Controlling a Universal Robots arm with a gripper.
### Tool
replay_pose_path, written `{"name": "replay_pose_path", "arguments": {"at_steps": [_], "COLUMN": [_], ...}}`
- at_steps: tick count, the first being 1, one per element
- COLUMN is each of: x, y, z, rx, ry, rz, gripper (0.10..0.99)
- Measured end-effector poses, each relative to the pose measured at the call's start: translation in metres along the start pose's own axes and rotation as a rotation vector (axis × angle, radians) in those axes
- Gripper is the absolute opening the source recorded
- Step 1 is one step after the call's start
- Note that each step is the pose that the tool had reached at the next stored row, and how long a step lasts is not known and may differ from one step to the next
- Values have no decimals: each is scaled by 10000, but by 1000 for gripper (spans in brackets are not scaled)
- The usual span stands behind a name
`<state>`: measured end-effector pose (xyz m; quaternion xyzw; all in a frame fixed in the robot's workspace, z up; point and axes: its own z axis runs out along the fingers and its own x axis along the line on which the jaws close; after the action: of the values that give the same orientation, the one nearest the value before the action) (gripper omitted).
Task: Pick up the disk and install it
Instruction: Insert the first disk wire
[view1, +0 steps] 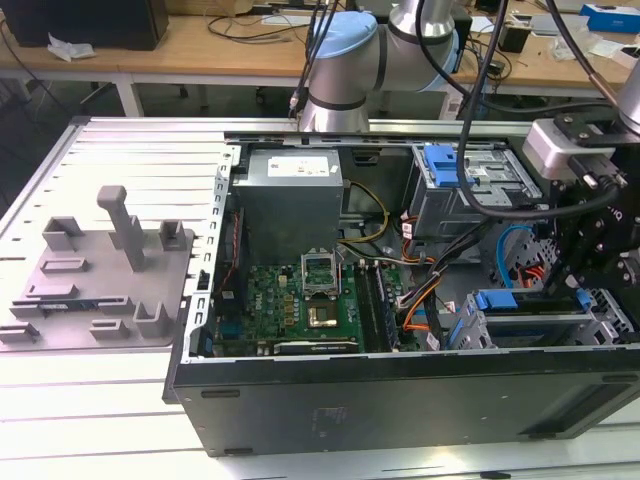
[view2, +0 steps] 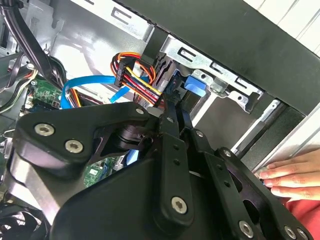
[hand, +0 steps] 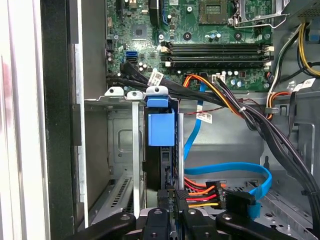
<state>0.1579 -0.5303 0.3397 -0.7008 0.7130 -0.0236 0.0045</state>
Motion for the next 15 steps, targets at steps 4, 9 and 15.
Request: {"name": "replay_pose_path", "arguments": {"at_steps": [4, 9, 15], "x": [0, 0, -2], "y": [1, 1, -8], "z": [14, 13, -207], "rx": [0, 0, 21], "ry": [0, -5, 16], "rz": [0, 0, 0], "gripper": [169, 176, 243]}}
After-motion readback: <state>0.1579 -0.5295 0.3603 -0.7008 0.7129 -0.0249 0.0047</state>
